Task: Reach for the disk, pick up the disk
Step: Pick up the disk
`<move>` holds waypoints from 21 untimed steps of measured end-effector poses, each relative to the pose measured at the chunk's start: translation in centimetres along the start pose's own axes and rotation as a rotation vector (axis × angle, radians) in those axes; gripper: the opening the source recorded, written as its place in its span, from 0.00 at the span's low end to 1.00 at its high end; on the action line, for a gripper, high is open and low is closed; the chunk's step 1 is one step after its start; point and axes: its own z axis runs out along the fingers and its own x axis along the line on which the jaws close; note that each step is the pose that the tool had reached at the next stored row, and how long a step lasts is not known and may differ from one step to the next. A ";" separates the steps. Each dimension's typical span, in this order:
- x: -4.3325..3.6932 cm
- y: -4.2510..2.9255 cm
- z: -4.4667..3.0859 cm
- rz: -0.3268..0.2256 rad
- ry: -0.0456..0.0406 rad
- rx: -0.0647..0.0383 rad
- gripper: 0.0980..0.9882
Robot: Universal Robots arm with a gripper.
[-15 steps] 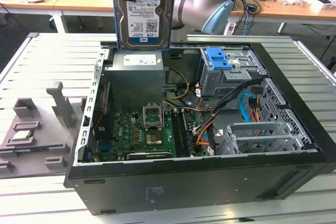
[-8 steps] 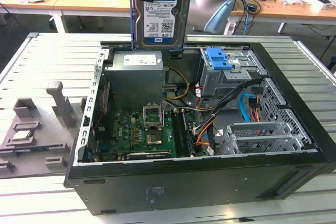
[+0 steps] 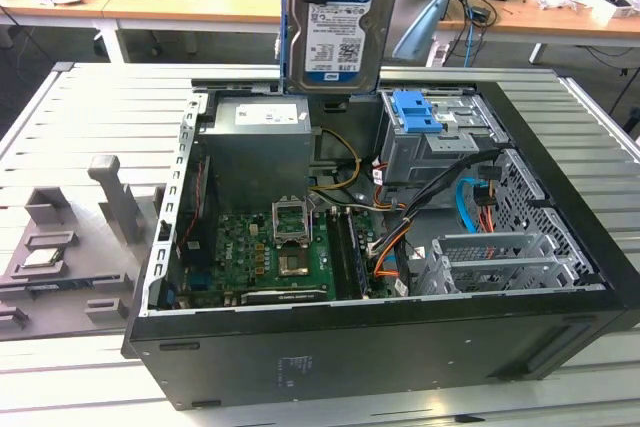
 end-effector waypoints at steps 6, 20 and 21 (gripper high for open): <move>0.07 -2.66 -0.16 0.000 0.0000 -0.002 0.30; 0.21 -7.62 -0.47 0.000 -0.0003 -0.007 0.30; 0.22 -8.00 -0.49 0.000 -0.0003 -0.007 0.30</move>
